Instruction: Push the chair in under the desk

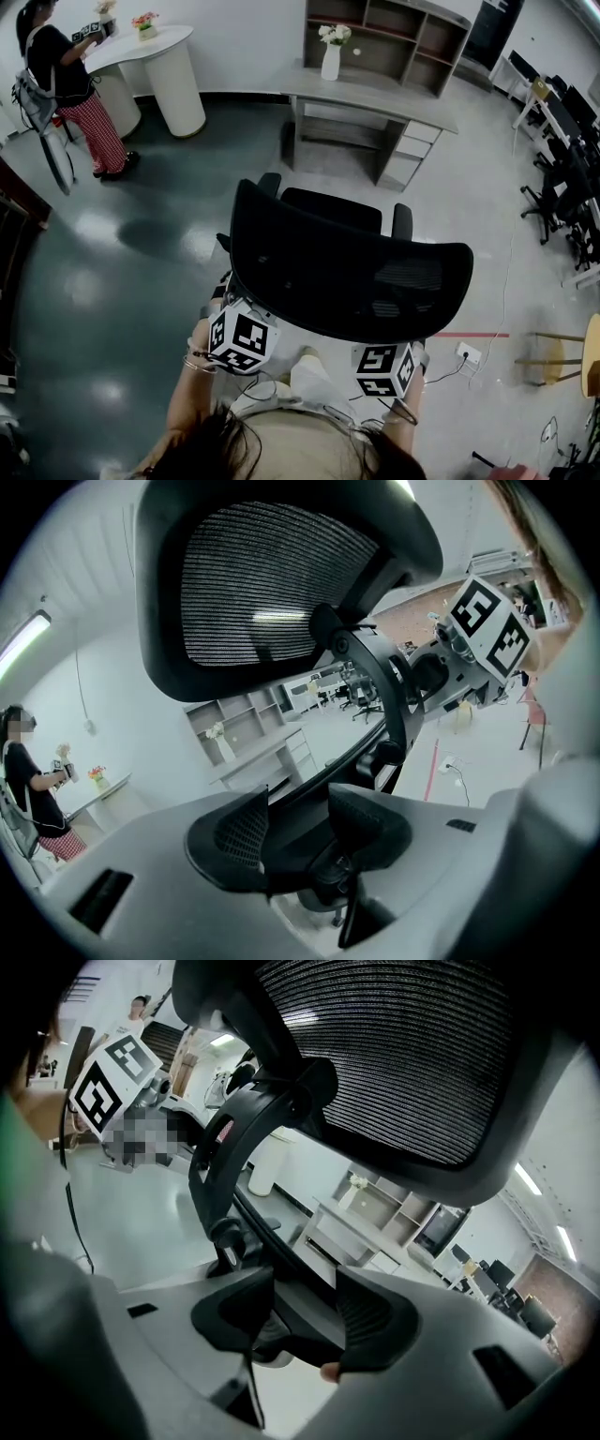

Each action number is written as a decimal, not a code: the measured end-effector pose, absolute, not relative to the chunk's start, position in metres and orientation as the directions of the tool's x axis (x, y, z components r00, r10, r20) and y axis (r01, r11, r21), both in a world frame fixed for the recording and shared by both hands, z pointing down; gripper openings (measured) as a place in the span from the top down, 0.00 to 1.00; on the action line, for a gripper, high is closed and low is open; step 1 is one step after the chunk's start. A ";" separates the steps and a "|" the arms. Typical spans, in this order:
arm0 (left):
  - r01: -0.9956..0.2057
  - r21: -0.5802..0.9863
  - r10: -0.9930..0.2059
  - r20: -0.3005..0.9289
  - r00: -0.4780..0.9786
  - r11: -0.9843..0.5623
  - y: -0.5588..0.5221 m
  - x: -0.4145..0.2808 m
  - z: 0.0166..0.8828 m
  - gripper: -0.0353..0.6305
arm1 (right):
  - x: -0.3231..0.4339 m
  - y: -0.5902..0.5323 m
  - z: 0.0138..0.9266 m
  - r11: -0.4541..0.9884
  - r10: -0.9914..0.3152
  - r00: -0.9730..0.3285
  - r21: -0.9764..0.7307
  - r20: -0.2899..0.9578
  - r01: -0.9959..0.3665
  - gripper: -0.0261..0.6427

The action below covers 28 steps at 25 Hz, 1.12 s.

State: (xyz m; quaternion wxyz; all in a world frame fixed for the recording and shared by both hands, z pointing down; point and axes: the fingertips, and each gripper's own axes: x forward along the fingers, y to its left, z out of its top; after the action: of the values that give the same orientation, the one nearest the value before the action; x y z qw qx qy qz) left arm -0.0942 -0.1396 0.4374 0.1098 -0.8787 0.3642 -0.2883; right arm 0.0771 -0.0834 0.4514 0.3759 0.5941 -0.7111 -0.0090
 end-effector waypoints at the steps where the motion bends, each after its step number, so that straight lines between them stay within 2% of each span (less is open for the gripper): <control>1: -0.579 -0.401 -0.704 0.428 0.567 -0.710 -0.142 -0.092 0.437 0.65 | 0.079 -0.087 0.452 0.295 -0.852 -0.012 0.461 0.523 -0.837 0.65; 28: -0.637 -0.378 -0.737 0.416 0.532 -0.672 -0.212 -0.045 0.436 0.65 | 0.129 -0.167 0.450 0.339 -0.864 -0.070 0.473 0.498 -0.813 0.65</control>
State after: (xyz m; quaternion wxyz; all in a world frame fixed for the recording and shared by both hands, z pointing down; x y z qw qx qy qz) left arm -0.0450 -0.2116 0.4362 0.0900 -0.8706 0.3946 -0.2798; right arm 0.1286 -0.1669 0.4496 0.3681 0.5739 -0.7307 -0.0348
